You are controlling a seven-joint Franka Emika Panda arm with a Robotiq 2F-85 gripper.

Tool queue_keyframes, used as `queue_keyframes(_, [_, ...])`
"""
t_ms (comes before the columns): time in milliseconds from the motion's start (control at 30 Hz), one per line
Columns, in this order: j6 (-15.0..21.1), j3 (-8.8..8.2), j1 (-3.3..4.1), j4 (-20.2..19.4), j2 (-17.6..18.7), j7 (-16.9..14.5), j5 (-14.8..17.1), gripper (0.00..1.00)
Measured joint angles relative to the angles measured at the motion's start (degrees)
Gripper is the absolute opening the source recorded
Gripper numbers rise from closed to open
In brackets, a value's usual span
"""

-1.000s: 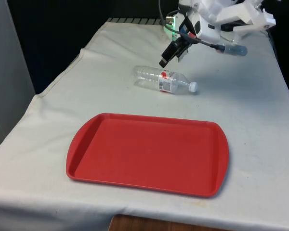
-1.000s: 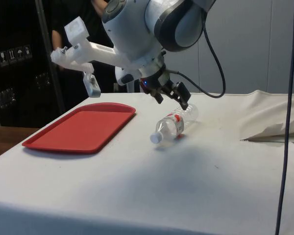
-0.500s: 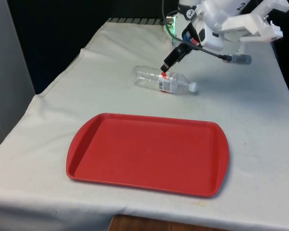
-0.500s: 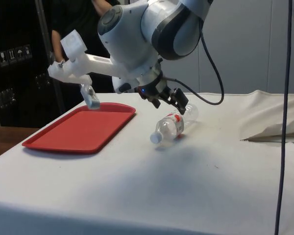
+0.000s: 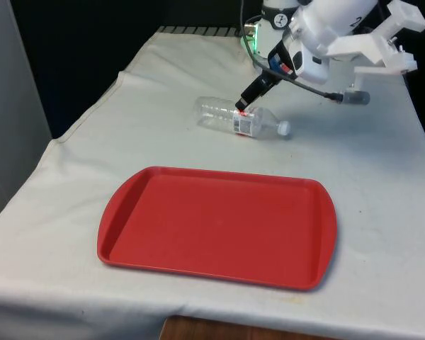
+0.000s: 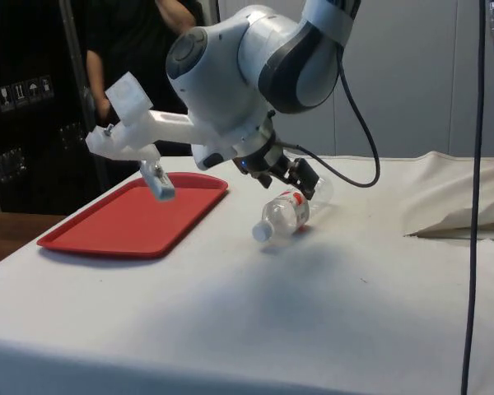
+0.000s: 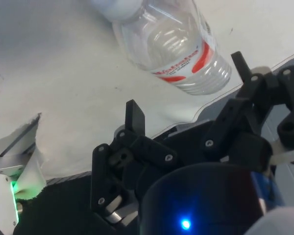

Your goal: Place the bottle upright on the tray.

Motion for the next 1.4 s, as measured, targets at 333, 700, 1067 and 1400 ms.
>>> queue_keyframes(333, [-1.0,0.00,0.11,1.3,1.9,1.5,-1.5,1.00])
queue_keyframes(700, [-1.0,0.00,0.11,2.7,4.6,1.9,-3.4,1.00])
queue_keyframes(1067, [-0.8,0.06,0.11,2.8,5.6,1.8,-5.7,1.00])
queue_keyframes(1400, [-1.5,0.06,0.23,3.0,6.3,1.8,-6.5,1.00])
